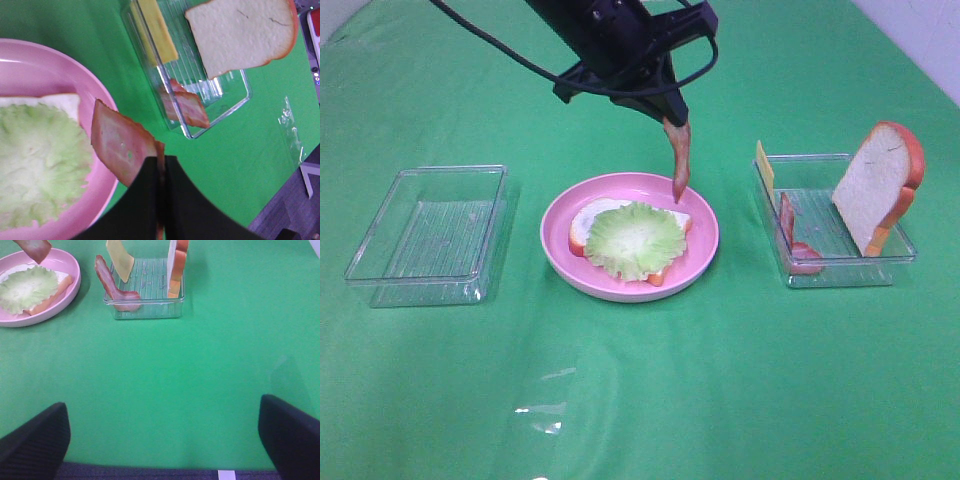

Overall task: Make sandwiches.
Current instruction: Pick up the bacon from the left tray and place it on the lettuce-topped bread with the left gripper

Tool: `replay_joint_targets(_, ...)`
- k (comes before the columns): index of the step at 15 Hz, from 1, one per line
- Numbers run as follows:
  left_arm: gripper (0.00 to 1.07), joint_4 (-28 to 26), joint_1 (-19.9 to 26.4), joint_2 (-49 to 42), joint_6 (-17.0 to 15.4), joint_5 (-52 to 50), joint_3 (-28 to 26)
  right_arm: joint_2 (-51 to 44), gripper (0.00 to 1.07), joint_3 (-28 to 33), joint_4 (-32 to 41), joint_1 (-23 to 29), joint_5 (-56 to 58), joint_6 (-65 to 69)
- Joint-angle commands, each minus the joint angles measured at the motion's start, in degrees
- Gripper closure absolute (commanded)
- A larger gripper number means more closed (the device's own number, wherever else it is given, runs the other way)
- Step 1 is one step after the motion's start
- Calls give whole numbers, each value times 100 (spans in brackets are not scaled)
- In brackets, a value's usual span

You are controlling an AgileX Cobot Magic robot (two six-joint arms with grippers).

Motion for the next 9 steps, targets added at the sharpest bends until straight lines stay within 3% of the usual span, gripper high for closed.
replay_joint_targets(1, 107, -160, -149, 46, -29, -57, -29, -183, 10, 6, 0, -29, -11, -52)
replay_joint_targets(9, 107, -229, -149, 275, -29, -17, -29, -183, 10, 6, 0, -29, -11, -52)
